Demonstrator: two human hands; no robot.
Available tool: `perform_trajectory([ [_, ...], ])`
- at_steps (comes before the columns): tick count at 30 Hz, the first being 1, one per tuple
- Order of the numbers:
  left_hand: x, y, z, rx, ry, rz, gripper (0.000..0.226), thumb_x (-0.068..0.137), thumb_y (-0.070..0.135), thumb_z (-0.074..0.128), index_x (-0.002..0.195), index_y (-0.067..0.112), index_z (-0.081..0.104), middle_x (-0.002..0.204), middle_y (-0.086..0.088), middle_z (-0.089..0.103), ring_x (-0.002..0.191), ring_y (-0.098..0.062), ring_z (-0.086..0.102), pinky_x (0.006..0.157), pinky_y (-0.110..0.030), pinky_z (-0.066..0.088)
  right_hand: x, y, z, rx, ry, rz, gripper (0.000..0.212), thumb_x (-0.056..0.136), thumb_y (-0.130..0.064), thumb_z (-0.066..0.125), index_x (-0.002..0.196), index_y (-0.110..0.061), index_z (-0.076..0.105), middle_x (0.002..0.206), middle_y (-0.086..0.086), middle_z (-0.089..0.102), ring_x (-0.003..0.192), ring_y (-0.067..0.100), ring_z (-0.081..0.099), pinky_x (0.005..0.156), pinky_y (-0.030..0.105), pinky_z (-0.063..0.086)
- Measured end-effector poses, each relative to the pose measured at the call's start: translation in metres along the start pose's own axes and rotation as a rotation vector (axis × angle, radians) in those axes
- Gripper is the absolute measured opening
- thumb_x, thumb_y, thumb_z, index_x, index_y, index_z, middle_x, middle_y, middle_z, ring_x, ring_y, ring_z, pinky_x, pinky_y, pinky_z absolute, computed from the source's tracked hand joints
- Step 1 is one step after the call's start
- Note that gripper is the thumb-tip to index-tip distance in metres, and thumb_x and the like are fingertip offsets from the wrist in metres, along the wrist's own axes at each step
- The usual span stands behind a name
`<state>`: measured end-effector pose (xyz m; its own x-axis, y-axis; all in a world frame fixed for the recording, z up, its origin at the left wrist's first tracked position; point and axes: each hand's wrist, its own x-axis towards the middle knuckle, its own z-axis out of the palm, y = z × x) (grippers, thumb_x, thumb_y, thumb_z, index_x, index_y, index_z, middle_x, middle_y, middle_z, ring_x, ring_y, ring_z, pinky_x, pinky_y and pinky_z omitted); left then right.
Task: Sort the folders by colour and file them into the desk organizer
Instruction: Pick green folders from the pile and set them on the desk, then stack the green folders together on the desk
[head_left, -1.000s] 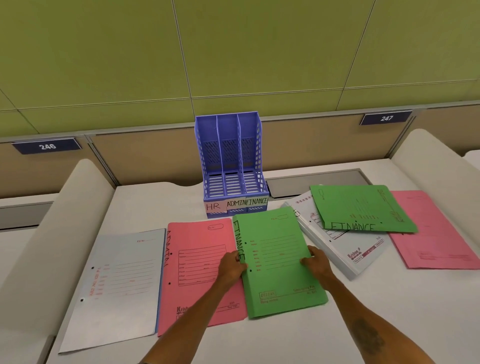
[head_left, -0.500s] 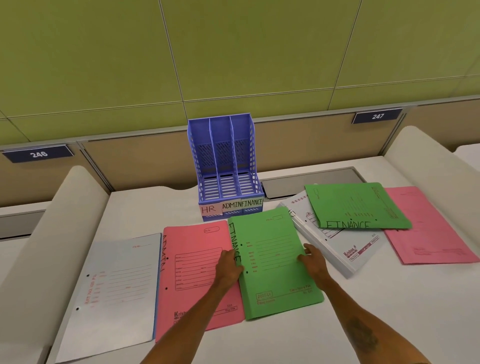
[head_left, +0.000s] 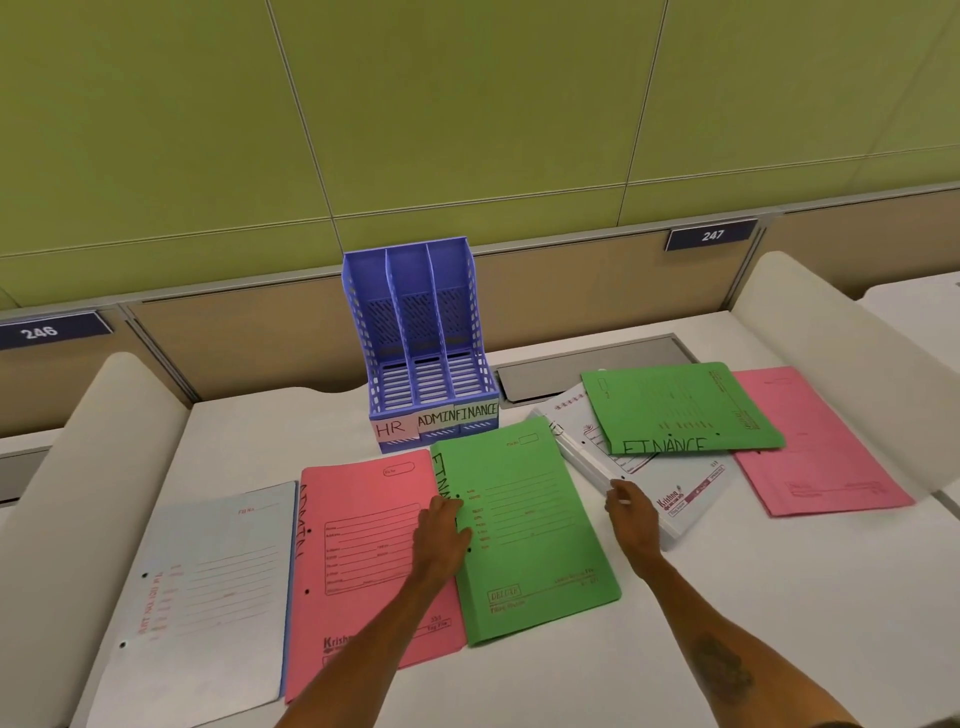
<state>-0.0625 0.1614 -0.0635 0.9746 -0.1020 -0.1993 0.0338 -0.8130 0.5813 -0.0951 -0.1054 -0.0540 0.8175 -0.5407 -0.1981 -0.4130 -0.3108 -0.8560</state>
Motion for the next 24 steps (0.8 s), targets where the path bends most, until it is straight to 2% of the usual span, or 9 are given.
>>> perform_trajectory([
  [2,0.0,0.003,0.002,-0.006,-0.001,0.034,0.049,0.093,0.016,0.059,0.14,0.013,0.048,0.139,-0.002,0.047,0.124,-0.019,0.044,0.106,-0.035,0.044,0.006,0.001,-0.008,0.099,0.045,0.034,0.033,0.101,-0.008,0.048,0.131,0.003,0.055,0.118,0.024,0.064,0.107,0.039,0.062,0.091,0.048,0.053],
  [4,0.002,0.007,0.004,-0.021,-0.009,0.073,0.046,0.094,0.018,0.059,0.139,0.014,0.051,0.139,-0.001,0.047,0.127,-0.018,0.043,0.109,-0.032,0.041,0.017,0.001,-0.016,0.217,0.075,0.108,0.036,0.099,-0.006,0.049,0.134,0.002,0.052,0.121,0.024,0.063,0.108,0.038,0.062,0.096,0.049,0.053],
  [7,0.006,0.011,0.008,-0.026,-0.017,0.131,0.04,0.097,0.022,0.057,0.136,0.014,0.054,0.139,-0.001,0.049,0.13,-0.016,0.042,0.111,-0.028,0.034,0.04,0.002,-0.03,0.408,0.109,0.255,0.041,0.098,-0.002,0.048,0.138,0.002,0.047,0.127,0.025,0.059,0.103,0.03,0.06,0.103,0.047,0.05],
  [9,0.01,0.015,0.012,-0.023,-0.029,0.163,0.038,0.097,0.023,0.057,0.134,0.014,0.056,0.139,-0.001,0.05,0.13,-0.015,0.044,0.111,-0.027,0.033,0.055,0.003,-0.039,0.497,0.12,0.336,0.039,0.098,-0.003,0.049,0.136,0.006,0.048,0.125,0.025,0.058,0.101,0.028,0.058,0.101,0.044,0.051],
  [11,0.014,0.02,0.016,-0.013,-0.043,0.178,0.038,0.098,0.024,0.057,0.134,0.014,0.057,0.139,-0.001,0.051,0.128,-0.015,0.046,0.112,-0.028,0.035,0.068,0.001,-0.048,0.583,0.114,0.389,0.038,0.098,-0.003,0.049,0.133,0.011,0.049,0.123,0.027,0.057,0.108,0.032,0.06,0.097,0.041,0.053],
  [13,0.018,0.024,0.02,0.004,-0.05,0.184,0.038,0.098,0.026,0.055,0.134,0.015,0.057,0.139,0.0,0.051,0.129,-0.015,0.046,0.114,-0.031,0.035,0.077,-0.002,-0.056,0.694,0.124,0.446,0.039,0.1,-0.006,0.05,0.135,0.009,0.047,0.136,0.026,0.053,0.125,0.036,0.056,0.107,0.042,0.048],
  [15,0.023,0.028,0.024,0.032,-0.047,0.187,0.038,0.099,0.029,0.053,0.135,0.016,0.056,0.141,0.001,0.051,0.13,-0.014,0.045,0.114,-0.031,0.034,0.087,-0.003,-0.064,0.786,0.14,0.489,0.043,0.102,-0.009,0.047,0.143,0.003,0.041,0.146,0.023,0.046,0.132,0.035,0.05,0.112,0.042,0.043],
  [20,0.034,0.038,0.034,0.064,-0.03,0.179,0.04,0.1,0.036,0.049,0.135,0.018,0.055,0.141,0.003,0.051,0.131,-0.014,0.043,0.113,-0.03,0.033,0.109,-0.001,-0.084,0.873,0.177,0.551,0.045,0.106,-0.005,0.034,0.15,0.002,0.03,0.155,0.023,0.035,0.143,0.035,0.037,0.119,0.043,0.031],
  [24,0.043,0.046,0.04,0.082,-0.012,0.175,0.039,0.101,0.037,0.048,0.134,0.019,0.056,0.139,0.004,0.053,0.129,-0.013,0.044,0.11,-0.027,0.033,0.129,-0.001,-0.1,0.947,0.24,0.606,0.049,0.106,-0.013,0.038,0.152,0.0,0.027,0.155,0.023,0.033,0.144,0.035,0.035,0.12,0.043,0.031],
])
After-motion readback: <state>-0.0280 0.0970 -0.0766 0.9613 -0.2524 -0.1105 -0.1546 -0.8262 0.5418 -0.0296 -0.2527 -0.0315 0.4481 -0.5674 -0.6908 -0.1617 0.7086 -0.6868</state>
